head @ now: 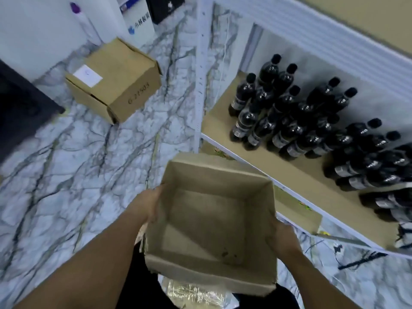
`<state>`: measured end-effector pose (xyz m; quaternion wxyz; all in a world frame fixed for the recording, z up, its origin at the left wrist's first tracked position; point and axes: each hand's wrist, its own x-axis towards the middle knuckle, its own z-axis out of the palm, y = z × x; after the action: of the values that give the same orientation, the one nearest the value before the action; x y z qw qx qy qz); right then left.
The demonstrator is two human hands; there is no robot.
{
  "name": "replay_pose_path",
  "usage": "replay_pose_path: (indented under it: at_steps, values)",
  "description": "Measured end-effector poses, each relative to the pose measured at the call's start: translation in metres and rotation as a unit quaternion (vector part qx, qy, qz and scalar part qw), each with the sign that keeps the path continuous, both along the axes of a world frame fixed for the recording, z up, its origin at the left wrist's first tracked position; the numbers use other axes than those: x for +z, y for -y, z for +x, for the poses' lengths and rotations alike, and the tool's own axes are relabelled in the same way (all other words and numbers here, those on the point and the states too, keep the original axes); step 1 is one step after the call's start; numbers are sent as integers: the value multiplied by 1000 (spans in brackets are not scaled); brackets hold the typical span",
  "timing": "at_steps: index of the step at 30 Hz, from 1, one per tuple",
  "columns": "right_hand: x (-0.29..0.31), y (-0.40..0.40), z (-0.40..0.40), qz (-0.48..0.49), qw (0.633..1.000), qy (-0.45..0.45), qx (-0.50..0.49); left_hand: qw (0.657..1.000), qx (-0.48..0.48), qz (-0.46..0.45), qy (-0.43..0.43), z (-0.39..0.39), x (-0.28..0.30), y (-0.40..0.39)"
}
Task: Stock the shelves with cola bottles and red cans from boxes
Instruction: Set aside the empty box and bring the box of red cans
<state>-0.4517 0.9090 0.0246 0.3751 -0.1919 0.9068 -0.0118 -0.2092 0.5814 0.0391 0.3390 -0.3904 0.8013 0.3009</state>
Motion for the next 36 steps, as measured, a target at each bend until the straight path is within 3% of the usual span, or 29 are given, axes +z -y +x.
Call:
replay_pose_path:
  at_steps: [3,5,8,12,19,28,36]
  values:
    - [32,65,5,-31,997,14,74,995,87,-9,-51,39,18,44]
    - [51,111,11,-53,989,-19,134,993,110,-20,-40,63,28,77]
    - [78,190,34,-56,993,22,102,989,126,-44,-64,102,54,134]
    - [110,296,68,-85,977,15,197,982,160,-72,-77,162,81,205]
    - [148,440,85,-165,950,17,264,972,213,-81,-62,226,110,302]
    - [146,641,44,-81,946,-5,313,953,279,-90,-79,211,119,429]
    - [147,847,-32,-99,924,-7,369,931,343,-93,-89,152,125,586]
